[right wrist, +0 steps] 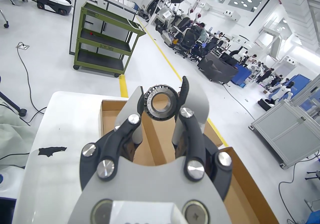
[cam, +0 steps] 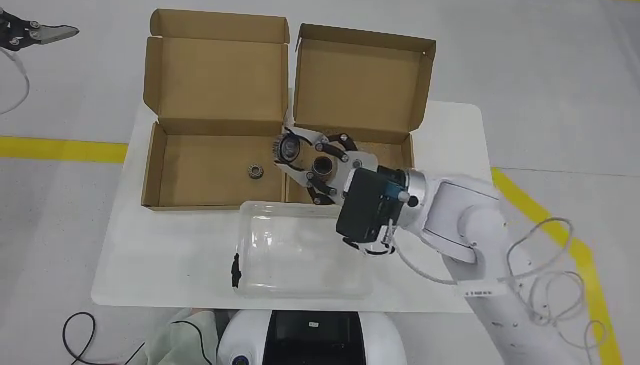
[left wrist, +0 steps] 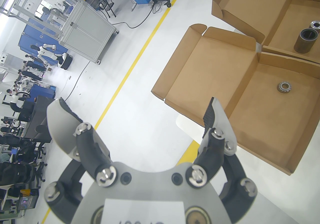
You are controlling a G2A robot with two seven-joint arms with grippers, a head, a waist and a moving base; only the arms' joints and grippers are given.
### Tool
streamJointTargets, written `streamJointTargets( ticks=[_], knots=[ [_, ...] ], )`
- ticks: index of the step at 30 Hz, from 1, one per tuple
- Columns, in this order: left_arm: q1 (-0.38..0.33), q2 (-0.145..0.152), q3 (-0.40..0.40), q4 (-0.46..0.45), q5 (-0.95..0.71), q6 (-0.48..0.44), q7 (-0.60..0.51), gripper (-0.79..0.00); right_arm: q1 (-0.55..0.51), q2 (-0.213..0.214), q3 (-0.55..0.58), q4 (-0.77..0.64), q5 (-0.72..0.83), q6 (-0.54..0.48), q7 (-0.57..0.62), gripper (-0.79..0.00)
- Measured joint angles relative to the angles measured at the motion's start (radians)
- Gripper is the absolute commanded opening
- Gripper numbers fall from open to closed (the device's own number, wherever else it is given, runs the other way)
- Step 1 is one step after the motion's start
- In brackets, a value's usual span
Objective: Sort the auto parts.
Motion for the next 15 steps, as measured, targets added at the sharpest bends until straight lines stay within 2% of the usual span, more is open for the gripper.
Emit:
streamJointTargets(
  ticks=[8,15],
  knots=[
    [0.0,0.0,0.0,0.0,0.0,0.0,0.0,0.0,-0.007,-0.001,-0.039,0.105,-0.015,0.002,-0.031,-0.785],
    [0.0,0.0,0.0,0.0,0.0,0.0,0.0,0.0,-0.038,-0.002,-0.084,0.143,-0.054,0.025,-0.009,-0.785]
  ],
)
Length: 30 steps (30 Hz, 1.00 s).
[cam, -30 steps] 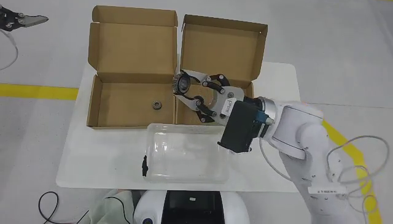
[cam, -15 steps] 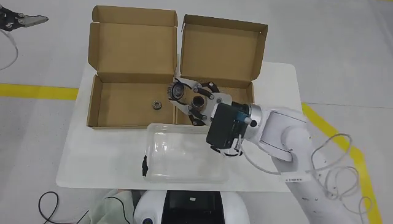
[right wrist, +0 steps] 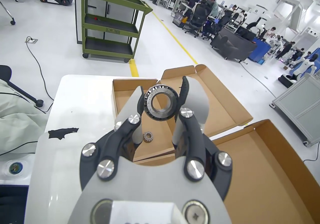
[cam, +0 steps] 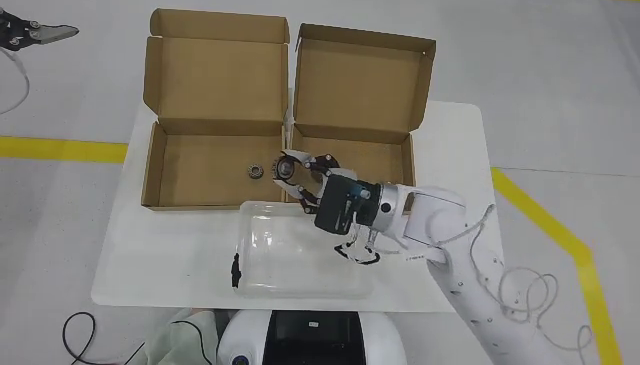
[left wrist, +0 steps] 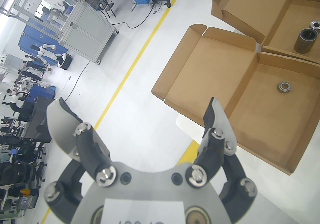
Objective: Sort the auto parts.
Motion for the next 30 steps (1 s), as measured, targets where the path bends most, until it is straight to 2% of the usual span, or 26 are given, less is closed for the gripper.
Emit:
streamJointTargets(
  ticks=[7,17,30],
  knots=[
    [0.0,0.0,0.0,0.0,0.0,0.0,0.0,0.0,0.012,-0.015,-0.078,0.059,-0.006,0.057,0.053,-0.785],
    [0.0,0.0,0.0,0.0,0.0,0.0,0.0,0.0,0.09,-0.046,-0.169,0.215,0.009,0.112,0.122,-0.785],
    [0.0,0.0,0.0,0.0,0.0,0.0,0.0,0.0,0.246,-0.104,-0.263,0.437,0.105,0.098,0.174,-0.785]
  ],
)
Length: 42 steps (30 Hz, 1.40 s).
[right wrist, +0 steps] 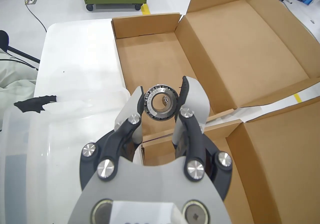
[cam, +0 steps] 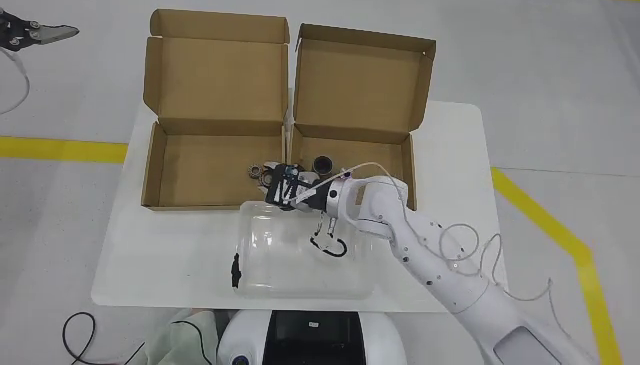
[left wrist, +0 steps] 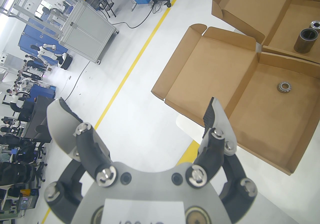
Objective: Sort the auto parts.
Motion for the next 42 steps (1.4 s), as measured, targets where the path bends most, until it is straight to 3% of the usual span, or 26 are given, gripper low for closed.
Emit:
streamJointTargets(
  ticks=[14,33,42],
  knots=[
    [0.0,0.0,0.0,0.0,0.0,0.0,0.0,0.0,0.185,-0.113,-0.141,0.285,0.093,0.036,0.018,-0.785],
    [0.0,0.0,0.0,0.0,0.0,0.0,0.0,0.0,0.342,-0.284,-0.268,0.61,0.132,0.103,0.029,-0.785],
    [0.0,0.0,0.0,0.0,0.0,0.0,0.0,0.0,0.391,-0.351,-0.284,0.756,0.133,0.128,0.013,-0.662]
  ],
)
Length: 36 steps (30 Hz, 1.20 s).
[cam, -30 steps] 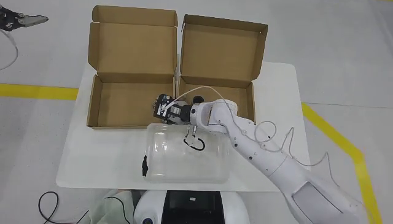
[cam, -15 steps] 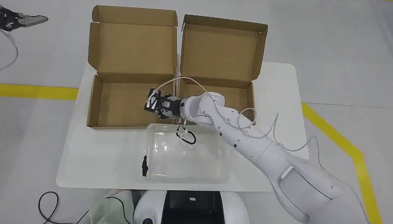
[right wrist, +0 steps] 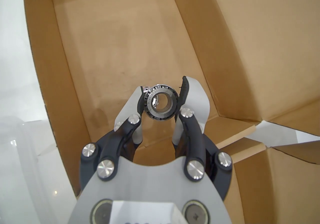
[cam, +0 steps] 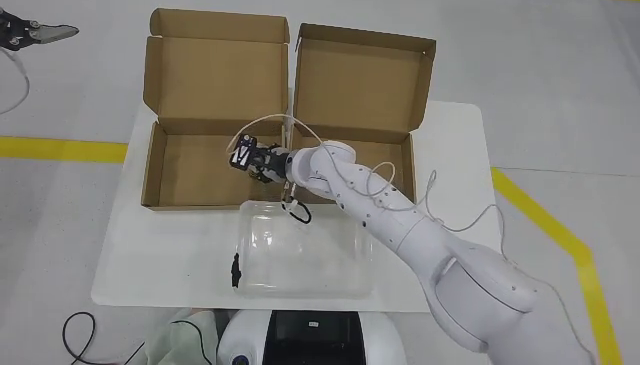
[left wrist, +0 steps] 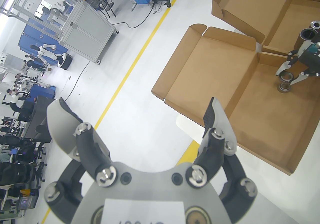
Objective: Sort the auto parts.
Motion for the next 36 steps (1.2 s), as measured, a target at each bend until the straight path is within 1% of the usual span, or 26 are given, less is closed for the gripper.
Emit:
streamJointTargets(
  ticks=[3,6,11,15,19,22,25,29,31,33,36],
  knots=[
    [0.0,0.0,0.0,0.0,0.0,0.0,0.0,0.0,0.012,-0.021,-0.005,0.035,0.001,-0.002,-0.007,-0.536],
    [0.0,0.0,0.0,0.0,0.0,0.0,0.0,0.0,0.023,-0.042,-0.01,0.067,-0.001,-0.004,-0.014,-0.465],
    [0.0,0.0,0.0,0.0,0.0,0.0,0.0,0.0,0.037,-0.07,-0.013,0.125,-0.006,-0.01,-0.035,-0.422],
    [0.0,0.0,0.0,0.0,0.0,0.0,0.0,0.0,0.046,-0.082,-0.01,0.148,-0.015,-0.023,-0.074,-0.44],
    [0.0,0.0,0.0,0.0,0.0,0.0,0.0,0.0,0.047,-0.079,-0.001,0.125,-0.033,-0.055,-0.13,-0.446],
    [0.0,0.0,0.0,0.0,0.0,0.0,0.0,0.0,0.036,-0.063,0.016,0.093,-0.048,-0.074,-0.181,-0.443],
    [0.0,0.0,0.0,0.0,0.0,0.0,0.0,0.0,0.014,-0.037,0.04,0.046,-0.067,-0.089,-0.225,-0.434],
    [0.0,0.0,0.0,0.0,0.0,0.0,0.0,0.0,-0.04,0.009,0.082,-0.062,-0.106,-0.102,-0.256,-0.419],
    [0.0,0.0,0.0,0.0,0.0,0.0,0.0,0.0,-0.071,0.032,0.104,-0.12,-0.126,-0.101,-0.256,-0.397],
    [0.0,0.0,0.0,0.0,0.0,0.0,0.0,0.0,-0.114,0.061,0.135,-0.194,-0.149,-0.101,-0.25,-0.348],
    [0.0,0.0,0.0,0.0,0.0,0.0,0.0,0.0,-0.186,0.105,0.191,-0.307,-0.184,-0.098,-0.232,-0.323]
  ],
)
